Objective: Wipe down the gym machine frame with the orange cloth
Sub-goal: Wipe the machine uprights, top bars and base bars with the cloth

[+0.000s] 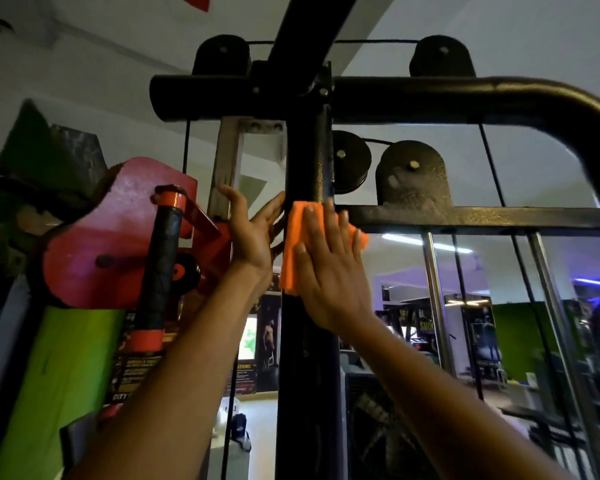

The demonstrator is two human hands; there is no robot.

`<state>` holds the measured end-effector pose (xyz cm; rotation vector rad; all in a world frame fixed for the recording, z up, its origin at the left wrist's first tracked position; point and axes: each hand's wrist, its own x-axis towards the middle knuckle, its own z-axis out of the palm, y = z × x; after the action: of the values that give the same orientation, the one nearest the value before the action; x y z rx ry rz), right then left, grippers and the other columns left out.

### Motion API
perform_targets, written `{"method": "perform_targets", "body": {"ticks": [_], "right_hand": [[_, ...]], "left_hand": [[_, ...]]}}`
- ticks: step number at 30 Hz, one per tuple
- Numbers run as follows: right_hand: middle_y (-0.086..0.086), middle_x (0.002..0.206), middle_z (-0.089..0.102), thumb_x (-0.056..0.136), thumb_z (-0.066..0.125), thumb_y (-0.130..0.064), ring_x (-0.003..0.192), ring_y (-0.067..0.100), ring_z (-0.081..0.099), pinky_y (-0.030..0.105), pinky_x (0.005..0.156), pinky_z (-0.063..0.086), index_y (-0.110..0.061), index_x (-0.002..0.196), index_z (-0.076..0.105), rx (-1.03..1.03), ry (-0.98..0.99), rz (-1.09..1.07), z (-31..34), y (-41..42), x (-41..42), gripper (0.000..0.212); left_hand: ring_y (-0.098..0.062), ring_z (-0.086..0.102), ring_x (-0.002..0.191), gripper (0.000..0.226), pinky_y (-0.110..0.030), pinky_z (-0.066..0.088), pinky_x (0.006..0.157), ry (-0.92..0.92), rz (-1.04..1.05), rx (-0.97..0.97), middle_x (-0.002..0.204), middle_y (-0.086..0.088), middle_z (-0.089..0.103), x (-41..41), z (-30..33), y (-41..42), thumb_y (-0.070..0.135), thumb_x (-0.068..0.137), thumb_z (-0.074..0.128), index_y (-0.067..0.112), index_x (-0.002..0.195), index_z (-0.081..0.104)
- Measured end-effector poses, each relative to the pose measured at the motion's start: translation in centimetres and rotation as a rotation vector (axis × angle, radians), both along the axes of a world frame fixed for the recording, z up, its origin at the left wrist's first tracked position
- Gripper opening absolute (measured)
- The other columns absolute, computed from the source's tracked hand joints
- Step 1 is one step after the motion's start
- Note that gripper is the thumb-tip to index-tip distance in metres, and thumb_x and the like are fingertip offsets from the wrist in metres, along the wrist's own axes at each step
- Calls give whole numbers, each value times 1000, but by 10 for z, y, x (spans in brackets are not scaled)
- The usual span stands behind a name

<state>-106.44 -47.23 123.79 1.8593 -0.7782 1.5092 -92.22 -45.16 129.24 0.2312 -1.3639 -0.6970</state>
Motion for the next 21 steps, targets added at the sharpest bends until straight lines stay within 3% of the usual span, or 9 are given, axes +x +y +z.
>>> {"method": "perform_targets", "body": {"ticks": [4,10,14,17,21], "right_hand": [[-1,182,-11,114,19,-56,167,20,-16,48,136,-9,-31,174,-4,-29,-34,-75,47,2,4,69],[-14,179,-22,117,28,-48,164,8,-24,40,132,-9,-37,173,-7,50,-49,45,-53,8,8,67],[-13,180,-21,116,25,-53,164,11,-24,49,135,-6,-39,173,-7,96,-70,21,-12,5,7,67],[-12,181,-17,116,25,-53,166,13,-21,51,136,-1,-37,174,-3,64,-99,32,7,6,11,67],[-26,177,-22,115,25,-53,166,7,-16,51,128,22,-47,171,-9,139,-139,146,-64,16,10,65]], "left_hand": [[-18,50,147,104,-59,31,125,35,-57,-11,155,9,61,-2,-5,-2,91,93,-1,31,153,60],[-17,54,144,91,-55,31,125,71,-79,-30,151,10,64,-4,-19,-10,83,101,3,36,148,64],[-15,56,142,71,-52,37,123,72,-60,-56,148,12,66,-6,-25,-12,71,109,18,34,150,62],[-12,64,132,45,-45,51,114,84,27,-55,140,12,70,-8,-24,-12,48,114,41,32,147,65],[-11,65,129,39,-19,58,88,73,40,-46,141,9,70,-8,-26,-10,34,114,45,31,148,65]]}}
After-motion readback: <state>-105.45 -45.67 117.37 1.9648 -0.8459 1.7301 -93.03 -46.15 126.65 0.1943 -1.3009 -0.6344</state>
